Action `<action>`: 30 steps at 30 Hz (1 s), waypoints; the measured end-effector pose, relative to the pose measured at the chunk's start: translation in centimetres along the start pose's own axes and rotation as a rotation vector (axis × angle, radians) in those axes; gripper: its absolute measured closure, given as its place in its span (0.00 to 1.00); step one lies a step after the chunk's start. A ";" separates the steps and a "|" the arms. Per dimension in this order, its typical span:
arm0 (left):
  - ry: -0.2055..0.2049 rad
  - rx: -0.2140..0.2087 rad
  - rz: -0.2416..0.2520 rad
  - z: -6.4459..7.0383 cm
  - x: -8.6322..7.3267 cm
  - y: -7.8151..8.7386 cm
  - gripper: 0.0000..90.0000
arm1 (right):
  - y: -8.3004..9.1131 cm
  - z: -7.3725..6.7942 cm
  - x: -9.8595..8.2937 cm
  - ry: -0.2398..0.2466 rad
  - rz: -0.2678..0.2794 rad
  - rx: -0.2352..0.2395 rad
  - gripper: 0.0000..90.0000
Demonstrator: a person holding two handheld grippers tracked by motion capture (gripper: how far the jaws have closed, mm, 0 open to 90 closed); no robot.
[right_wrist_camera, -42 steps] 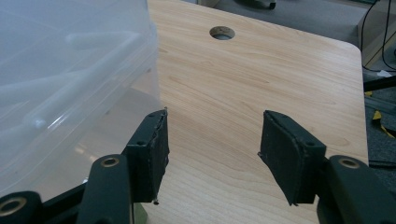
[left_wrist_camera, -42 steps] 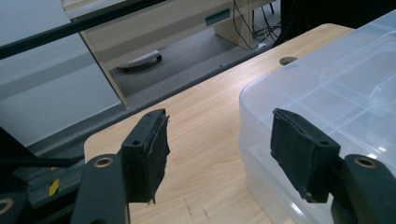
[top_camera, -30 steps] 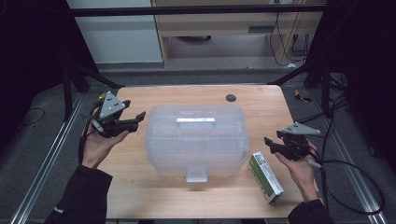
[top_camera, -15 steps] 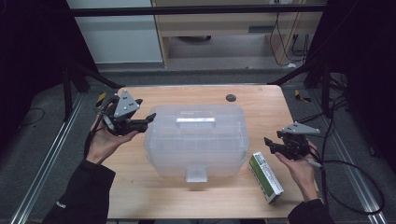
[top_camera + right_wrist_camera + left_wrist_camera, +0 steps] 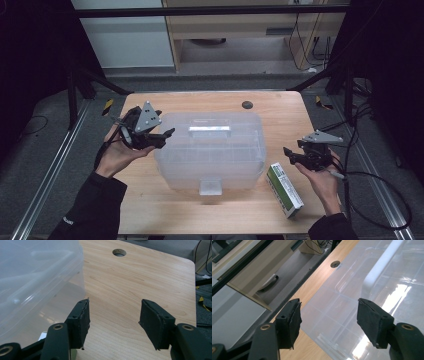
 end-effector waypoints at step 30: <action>-0.205 -0.024 -0.079 3.8 2.2 -1.3 0.35 | -0.6 -0.1 -0.3 0.015 -0.032 0.005 0.46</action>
Point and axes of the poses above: each handheld gripper's, and its own axes: y roughly backward along the jaws, x roughly out of its top, z roughly to its right, the point moved 8 cm from there along -y, roughly forward along the jaws, and after that the axes turned 14 degrees about -z, right-handed, at the moved point
